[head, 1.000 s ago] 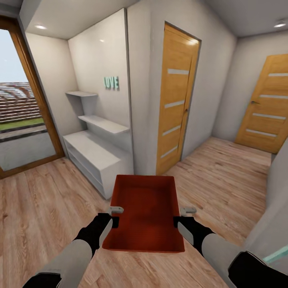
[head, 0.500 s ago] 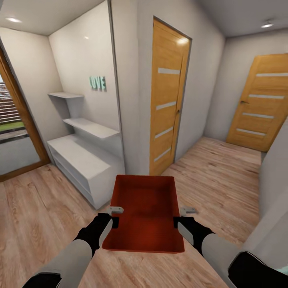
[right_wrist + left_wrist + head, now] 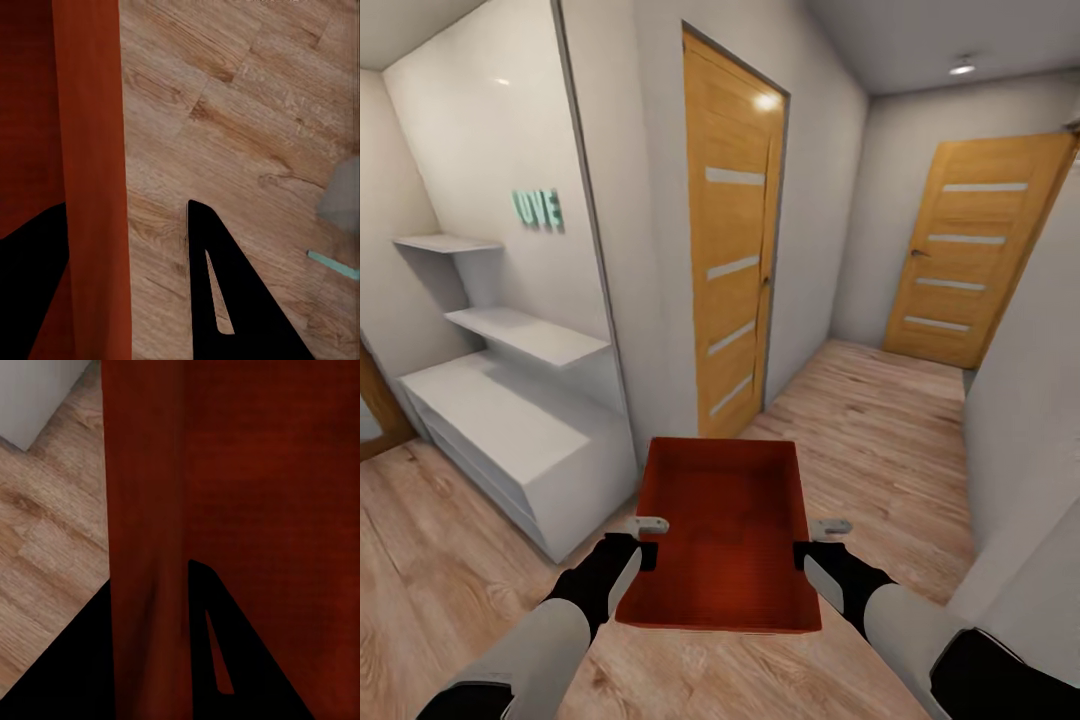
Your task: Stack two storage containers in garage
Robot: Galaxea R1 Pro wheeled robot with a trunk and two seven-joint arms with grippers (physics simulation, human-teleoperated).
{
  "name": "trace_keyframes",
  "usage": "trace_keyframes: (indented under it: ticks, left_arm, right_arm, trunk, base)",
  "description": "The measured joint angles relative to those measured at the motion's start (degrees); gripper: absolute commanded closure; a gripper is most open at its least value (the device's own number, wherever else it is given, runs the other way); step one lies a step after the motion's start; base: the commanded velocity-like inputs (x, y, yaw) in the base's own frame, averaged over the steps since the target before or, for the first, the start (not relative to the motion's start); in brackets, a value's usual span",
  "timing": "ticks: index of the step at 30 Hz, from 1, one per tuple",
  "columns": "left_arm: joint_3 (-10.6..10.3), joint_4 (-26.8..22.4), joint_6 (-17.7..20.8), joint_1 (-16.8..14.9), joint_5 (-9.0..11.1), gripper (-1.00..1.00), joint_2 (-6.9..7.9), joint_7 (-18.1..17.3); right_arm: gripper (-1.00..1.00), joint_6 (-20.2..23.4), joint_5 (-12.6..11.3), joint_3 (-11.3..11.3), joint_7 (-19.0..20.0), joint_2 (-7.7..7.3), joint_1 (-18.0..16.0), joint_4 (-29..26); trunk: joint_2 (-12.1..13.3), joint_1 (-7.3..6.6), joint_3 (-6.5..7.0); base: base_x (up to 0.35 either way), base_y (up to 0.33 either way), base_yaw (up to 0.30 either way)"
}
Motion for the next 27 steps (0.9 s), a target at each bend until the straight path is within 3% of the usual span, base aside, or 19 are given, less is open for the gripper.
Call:
trace_keyframes:
  ticks: [27]
  left_arm:
    - [0.0, 0.0, 0.0, 0.0, 0.0, 1.0, 0.0, 0.0]
  right_arm:
    - [1.0, 0.0, 0.0, 0.0, 0.0, 0.0, 0.0, 0.0]
  trunk:
    - [0.0, 0.0, 0.0]
  base:
    - [0.321, 0.0, -0.246]
